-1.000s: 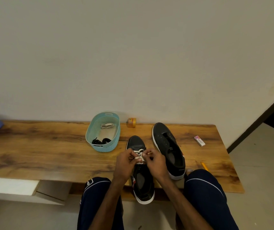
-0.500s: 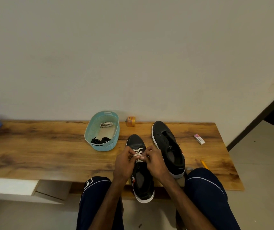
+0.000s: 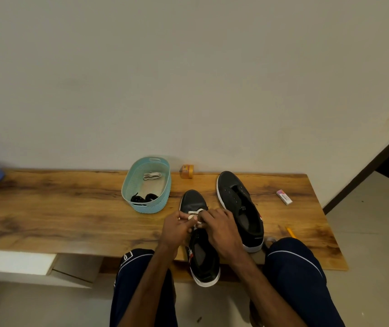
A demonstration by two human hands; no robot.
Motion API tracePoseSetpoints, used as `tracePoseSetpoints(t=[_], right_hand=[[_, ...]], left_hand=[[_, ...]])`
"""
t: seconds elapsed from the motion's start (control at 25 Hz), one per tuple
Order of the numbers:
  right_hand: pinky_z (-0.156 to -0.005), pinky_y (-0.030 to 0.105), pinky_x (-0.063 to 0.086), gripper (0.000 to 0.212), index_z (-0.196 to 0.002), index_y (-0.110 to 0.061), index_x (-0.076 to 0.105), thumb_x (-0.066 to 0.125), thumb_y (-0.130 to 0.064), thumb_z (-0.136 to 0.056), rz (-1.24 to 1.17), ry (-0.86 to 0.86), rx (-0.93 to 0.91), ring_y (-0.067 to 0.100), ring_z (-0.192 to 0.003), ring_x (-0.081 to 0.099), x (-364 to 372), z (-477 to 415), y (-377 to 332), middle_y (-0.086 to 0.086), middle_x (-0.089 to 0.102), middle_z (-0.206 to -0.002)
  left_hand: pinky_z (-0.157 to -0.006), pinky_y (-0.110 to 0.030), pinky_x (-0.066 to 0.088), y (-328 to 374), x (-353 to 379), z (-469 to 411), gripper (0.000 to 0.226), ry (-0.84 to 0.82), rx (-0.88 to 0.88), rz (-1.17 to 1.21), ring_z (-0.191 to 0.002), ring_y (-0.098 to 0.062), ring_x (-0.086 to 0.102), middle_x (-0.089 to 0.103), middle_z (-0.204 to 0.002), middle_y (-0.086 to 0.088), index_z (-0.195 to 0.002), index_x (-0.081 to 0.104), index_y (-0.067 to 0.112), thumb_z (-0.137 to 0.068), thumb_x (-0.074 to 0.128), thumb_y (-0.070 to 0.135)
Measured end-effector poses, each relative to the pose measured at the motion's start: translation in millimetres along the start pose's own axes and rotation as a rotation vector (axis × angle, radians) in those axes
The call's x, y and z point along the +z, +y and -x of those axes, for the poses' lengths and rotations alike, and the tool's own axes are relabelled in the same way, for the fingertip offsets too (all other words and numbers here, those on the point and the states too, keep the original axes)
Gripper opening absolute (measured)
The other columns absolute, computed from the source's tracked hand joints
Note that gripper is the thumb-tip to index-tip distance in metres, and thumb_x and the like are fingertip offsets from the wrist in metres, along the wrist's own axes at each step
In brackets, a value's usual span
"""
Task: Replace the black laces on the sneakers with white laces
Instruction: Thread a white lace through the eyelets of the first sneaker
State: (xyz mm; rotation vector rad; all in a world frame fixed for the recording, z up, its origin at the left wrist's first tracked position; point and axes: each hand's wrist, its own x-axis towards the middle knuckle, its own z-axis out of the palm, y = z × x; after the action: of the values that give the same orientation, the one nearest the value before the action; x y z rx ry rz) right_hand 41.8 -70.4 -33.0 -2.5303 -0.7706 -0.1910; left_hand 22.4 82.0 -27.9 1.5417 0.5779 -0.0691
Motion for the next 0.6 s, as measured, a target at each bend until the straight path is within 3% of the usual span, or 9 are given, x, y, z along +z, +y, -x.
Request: tracePoseSetpoints(t=[0.16,0.28,0.4,0.6], right_hand=[[-0.108,0.04,0.033,0.02,-0.111,-0.029,0.06,0.062,-0.022,-0.092,0.038,-0.026,0.083,0.017,-0.123,0.046,-8,0,12,-0.007,0.055,-0.126],[-0.107,0.04,0.033,0.018,-0.112,-0.031,0.058,0.059,-0.033,-0.095,0.065,-0.122,0.167,0.015,-0.126,0.039,-18,7,27,-0.008,0.046,-0.13],[-0.101,0.04,0.036,0.015,-0.108,-0.031,0.058,0.059,-0.036,-0.093,0.07,-0.213,0.189,0.014,-0.117,0.042,-26,19,29,-0.009,0.045,-0.123],[-0.097,0.043,0.04,0.006,-0.096,-0.031,0.059,0.061,-0.033,-0.091,-0.009,-0.306,0.279,0.013,-0.109,0.045,-35,27,30,-0.013,0.045,-0.107]], left_hand=[[-0.055,-0.029,0.046,-1,-16,-15,0.016,0.211,-0.168,0.1,-0.065,-0.016,0.059,0.066,-0.074,-0.005,-0.088,0.063,0.006,-0.088,0.074,0.018],[-0.066,-0.033,0.048,-1,-24,-29,0.017,0.351,-0.069,-0.149,-0.082,-0.026,0.062,0.066,-0.082,-0.01,-0.084,0.064,0.007,-0.087,0.074,0.02],[-0.078,-0.038,0.05,1,-20,-32,0.018,0.38,-0.018,-0.404,-0.088,-0.025,0.063,0.069,-0.088,-0.008,-0.083,0.065,0.012,-0.085,0.075,0.027],[-0.073,-0.033,0.047,0,-20,-34,0.015,0.338,-0.004,-0.547,-0.088,-0.021,0.064,0.069,-0.087,-0.002,-0.081,0.067,0.018,-0.084,0.075,0.031]])
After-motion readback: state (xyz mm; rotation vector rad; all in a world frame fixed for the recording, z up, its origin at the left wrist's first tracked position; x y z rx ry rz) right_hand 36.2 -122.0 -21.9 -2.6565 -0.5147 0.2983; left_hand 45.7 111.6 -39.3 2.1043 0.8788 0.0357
